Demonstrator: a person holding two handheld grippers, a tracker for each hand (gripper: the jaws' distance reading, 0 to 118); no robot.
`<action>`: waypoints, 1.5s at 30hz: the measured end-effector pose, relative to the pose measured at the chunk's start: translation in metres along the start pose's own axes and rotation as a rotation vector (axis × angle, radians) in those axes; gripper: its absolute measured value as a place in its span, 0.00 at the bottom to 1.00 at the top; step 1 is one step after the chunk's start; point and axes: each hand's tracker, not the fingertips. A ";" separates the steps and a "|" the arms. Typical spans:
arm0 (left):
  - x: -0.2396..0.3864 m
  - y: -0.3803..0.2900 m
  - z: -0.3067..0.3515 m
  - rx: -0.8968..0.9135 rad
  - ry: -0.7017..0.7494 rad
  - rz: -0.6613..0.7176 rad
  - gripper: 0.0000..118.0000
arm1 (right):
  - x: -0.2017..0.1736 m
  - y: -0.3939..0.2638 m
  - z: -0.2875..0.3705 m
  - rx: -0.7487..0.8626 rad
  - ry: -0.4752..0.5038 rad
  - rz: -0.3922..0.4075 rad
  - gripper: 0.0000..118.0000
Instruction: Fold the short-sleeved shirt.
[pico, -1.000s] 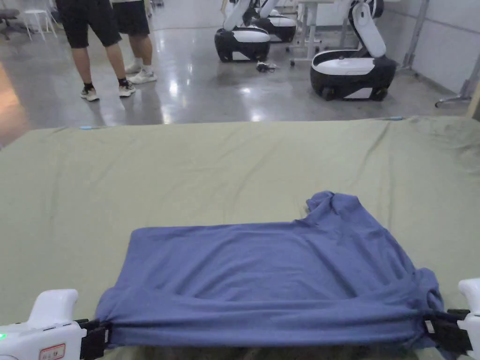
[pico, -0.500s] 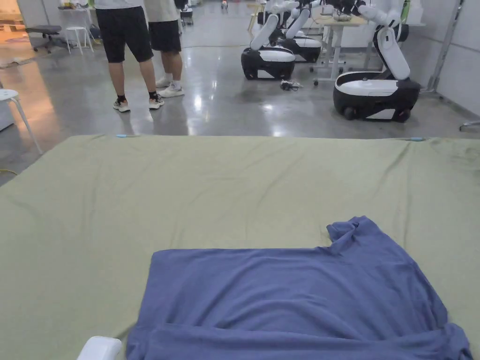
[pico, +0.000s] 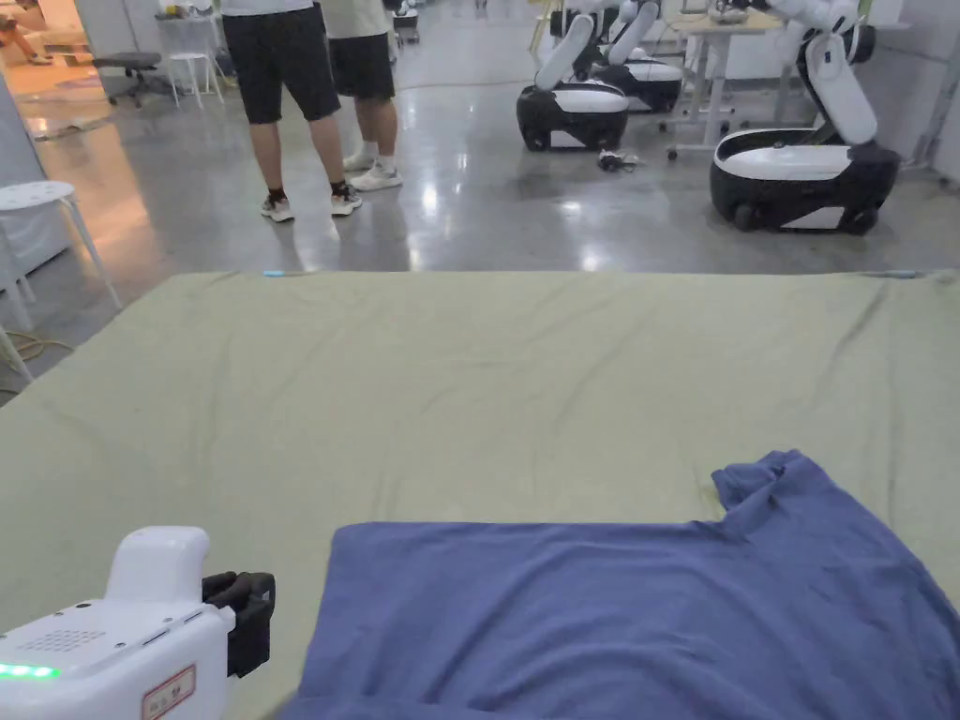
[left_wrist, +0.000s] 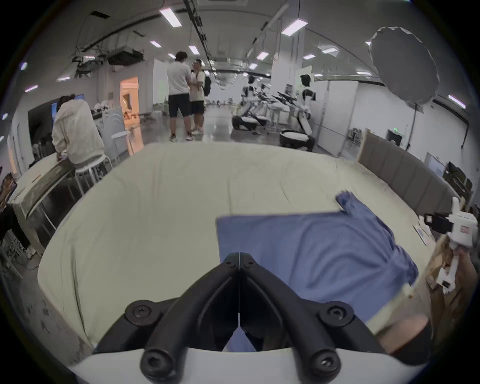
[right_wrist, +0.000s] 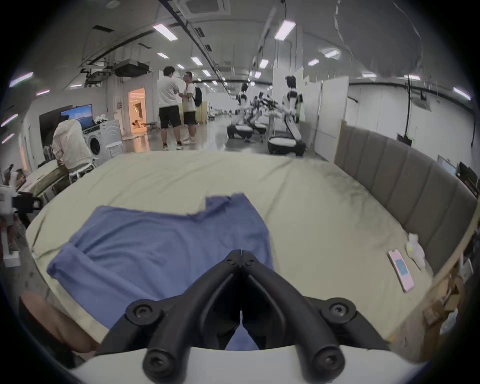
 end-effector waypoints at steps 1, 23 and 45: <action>0.000 0.008 -0.014 -0.009 -0.016 0.003 0.00 | -0.004 0.008 -0.009 -0.003 0.075 -0.010 0.00; 0.023 0.001 -0.253 -0.310 -0.006 -0.122 0.00 | 0.003 0.031 -0.141 -0.168 0.099 0.024 0.00; -0.008 0.030 -0.208 -0.288 -0.065 -0.028 0.00 | 0.067 0.031 -0.275 -0.408 0.038 -0.150 0.02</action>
